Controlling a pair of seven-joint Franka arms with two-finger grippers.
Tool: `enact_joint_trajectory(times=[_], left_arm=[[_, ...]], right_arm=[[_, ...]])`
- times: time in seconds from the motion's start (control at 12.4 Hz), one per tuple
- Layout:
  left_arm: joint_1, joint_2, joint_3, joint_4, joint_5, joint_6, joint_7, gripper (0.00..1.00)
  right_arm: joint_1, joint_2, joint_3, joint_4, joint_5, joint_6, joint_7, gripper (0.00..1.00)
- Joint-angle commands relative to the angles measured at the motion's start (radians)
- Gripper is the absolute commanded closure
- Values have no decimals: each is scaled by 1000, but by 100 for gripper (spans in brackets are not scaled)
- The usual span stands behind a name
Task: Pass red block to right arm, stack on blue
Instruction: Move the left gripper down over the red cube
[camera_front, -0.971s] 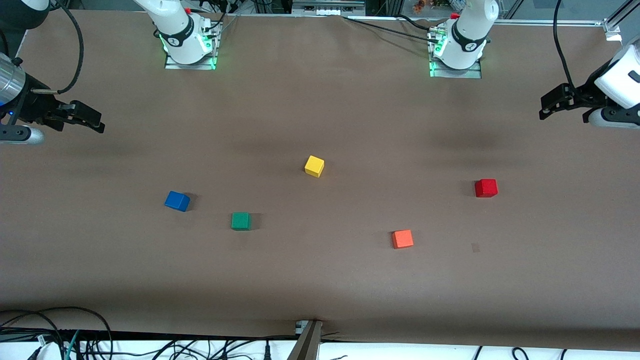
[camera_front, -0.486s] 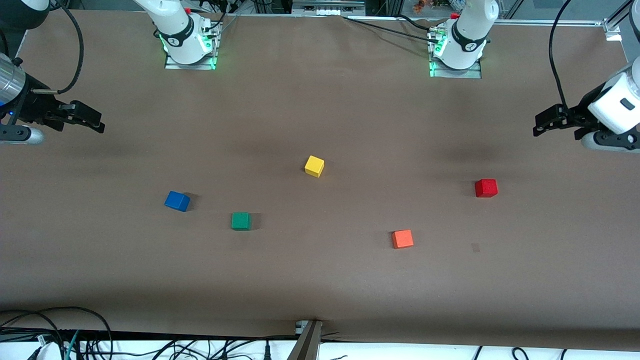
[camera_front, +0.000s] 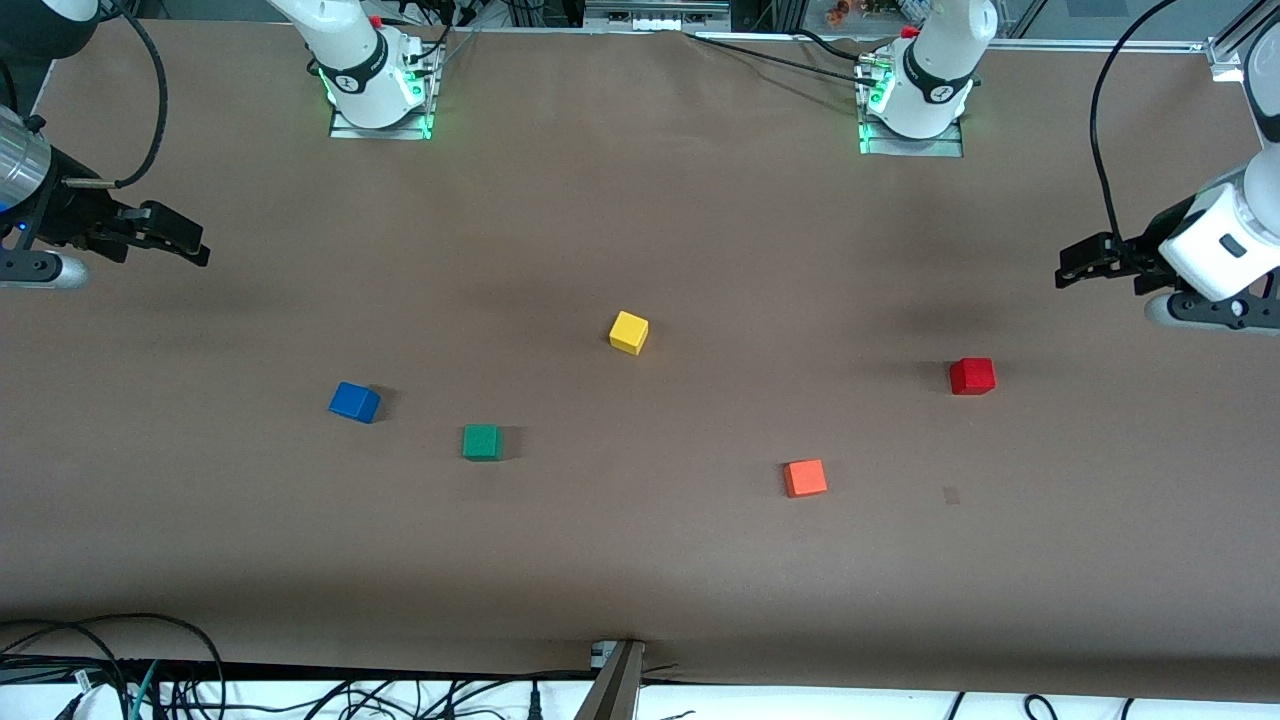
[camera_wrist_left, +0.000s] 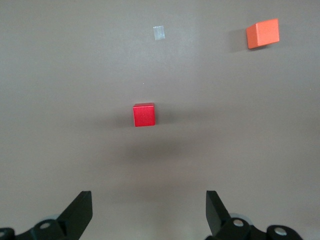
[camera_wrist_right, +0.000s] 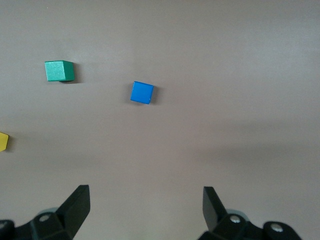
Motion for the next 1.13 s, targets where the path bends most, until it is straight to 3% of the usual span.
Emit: enact_joint_trajectory(times=[0.0,0.73,1.05], left_arm=[[38,97,4,56,-11,-21,9,0],[40,238,4,98,46,-13,14,0],[35,316,3,79,67,120,17,0]], right_arm=[[-7,-3,2,4,16,-6,-15,0],[-9,-3,2,4,16,-6,-13,0],[-9,-3,2,4,16,-6,-13,0]])
